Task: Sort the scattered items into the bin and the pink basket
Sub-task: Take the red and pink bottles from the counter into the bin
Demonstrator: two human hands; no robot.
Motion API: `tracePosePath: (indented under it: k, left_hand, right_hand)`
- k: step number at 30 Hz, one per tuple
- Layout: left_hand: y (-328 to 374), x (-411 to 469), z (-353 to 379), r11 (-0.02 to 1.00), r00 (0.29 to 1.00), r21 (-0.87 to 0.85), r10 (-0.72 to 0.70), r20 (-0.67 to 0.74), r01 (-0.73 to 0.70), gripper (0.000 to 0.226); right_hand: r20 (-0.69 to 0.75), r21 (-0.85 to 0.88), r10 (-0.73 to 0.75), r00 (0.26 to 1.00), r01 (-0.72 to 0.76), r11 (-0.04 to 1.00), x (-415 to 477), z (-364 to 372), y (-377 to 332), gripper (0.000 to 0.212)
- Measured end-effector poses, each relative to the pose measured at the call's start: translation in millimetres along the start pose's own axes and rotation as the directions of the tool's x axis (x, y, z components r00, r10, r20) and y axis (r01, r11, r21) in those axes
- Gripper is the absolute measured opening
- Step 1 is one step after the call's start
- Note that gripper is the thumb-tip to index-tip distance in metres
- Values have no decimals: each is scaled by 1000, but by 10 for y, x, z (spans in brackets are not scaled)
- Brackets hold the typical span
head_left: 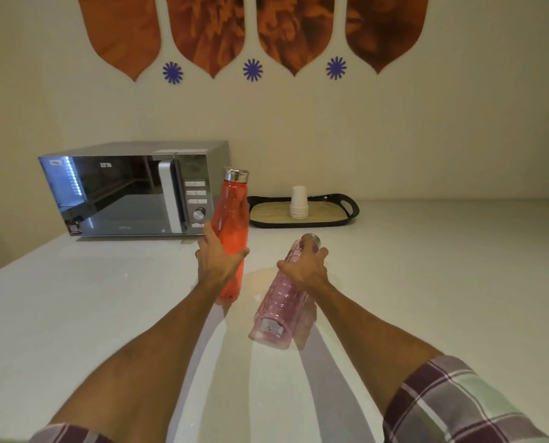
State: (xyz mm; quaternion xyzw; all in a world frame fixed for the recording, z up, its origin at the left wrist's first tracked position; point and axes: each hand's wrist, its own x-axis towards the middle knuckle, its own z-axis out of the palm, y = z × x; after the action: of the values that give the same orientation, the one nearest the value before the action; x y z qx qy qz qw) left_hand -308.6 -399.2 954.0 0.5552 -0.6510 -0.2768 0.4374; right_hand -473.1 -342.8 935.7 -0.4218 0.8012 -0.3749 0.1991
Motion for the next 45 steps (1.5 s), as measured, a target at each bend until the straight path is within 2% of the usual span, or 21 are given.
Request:
tracePosePath:
  k: [5, 11, 19, 27, 35, 39, 45]
  left_hand:
    - [0, -338, -469, 999, 997, -10, 48, 53, -48, 101]
    - [-102, -884, -1115, 998, 988, 1, 68, 135, -69, 93]
    - [-497, -1729, -1684, 1000, 982, 6, 2, 191, -3, 85]
    - [-898, -2630, -2271, 994, 987, 49, -99, 126, 94, 85]
    - [-1299, -3734, -2765, 974, 975, 44, -224, 2, 224, 74]
    - [-1554, -4447, -3084, 940, 940, 55, -333, -77, 338, 77]
    - [-1937, -5472, -3563, 851, 837, 13, -514, -190, 525, 75]
  right_hand:
    - [-33, 45, -121, 992, 123, 991, -524, -30, -246, 87]
    - [-71, 50, -183, 981, 187, 981, -1386, 50, -455, 81]
    - [-57, -3, -280, 958, 280, 960, -2471, 261, -491, 82]
    - [43, 32, -366, 930, 365, 930, -3334, 532, -399, 84]
    - [229, 94, -440, 868, 430, 898, -4300, 840, -146, 89]
    - [332, 142, -494, 804, 475, 868, -4882, 1053, 47, 90]
    - [460, 167, -511, 727, 494, 853, -5806, 1431, 271, 88]
